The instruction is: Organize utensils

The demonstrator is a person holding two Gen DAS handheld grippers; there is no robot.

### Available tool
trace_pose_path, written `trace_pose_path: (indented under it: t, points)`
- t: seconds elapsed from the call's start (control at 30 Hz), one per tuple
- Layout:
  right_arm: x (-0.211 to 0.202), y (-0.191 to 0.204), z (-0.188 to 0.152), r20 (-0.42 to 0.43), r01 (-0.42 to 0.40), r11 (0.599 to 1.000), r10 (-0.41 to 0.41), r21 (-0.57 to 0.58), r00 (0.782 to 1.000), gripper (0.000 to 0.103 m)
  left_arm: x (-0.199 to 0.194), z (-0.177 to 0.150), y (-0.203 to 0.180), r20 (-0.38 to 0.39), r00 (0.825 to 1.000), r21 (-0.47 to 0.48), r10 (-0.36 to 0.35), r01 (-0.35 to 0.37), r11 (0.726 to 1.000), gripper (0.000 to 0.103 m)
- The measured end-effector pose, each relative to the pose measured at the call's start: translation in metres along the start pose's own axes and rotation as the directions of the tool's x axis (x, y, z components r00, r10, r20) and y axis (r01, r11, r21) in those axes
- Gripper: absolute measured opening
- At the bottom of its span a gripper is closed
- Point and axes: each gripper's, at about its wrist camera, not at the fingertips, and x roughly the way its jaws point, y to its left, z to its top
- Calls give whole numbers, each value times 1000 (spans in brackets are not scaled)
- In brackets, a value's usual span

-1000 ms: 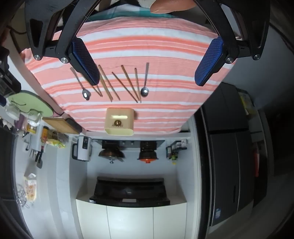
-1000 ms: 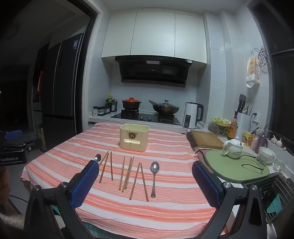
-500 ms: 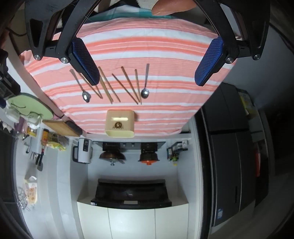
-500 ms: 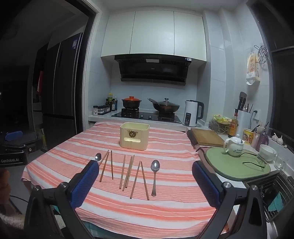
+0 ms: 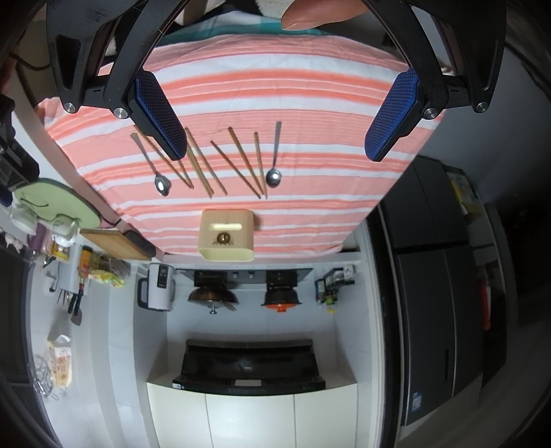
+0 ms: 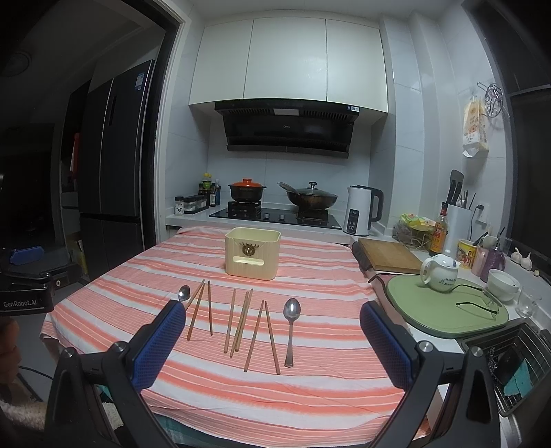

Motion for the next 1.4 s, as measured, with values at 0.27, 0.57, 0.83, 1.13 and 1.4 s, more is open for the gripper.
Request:
trace_pose_path:
  t: [0.27,0.57,0.83,1.13,1.4]
  points:
    - [3,-3,-2,-4,-2,1000,2,6,1000,103,1,0,-2,-5,1000,5,-3,3,1000,103]
    - [5,-2,-4,-10,-3,1000,3,5,1000,103,3,-1,-3,-11,1000,8,-7,7,1000,103]
    - [5,-3,-5,-12,-4,1000,4,6,1000,103,4,-3,-3,-15,1000,9,-8,8,1000,103]
    - [6,-2,-5,-21,-7,1000,7,7,1000,103,5,-3,-4,-17,1000,11,-9,9,1000,103]
    - [7,-2,-5,-25,-7,1000,7,7,1000,103,5,-3,-4,-20,1000,12,-10,10,1000,103]
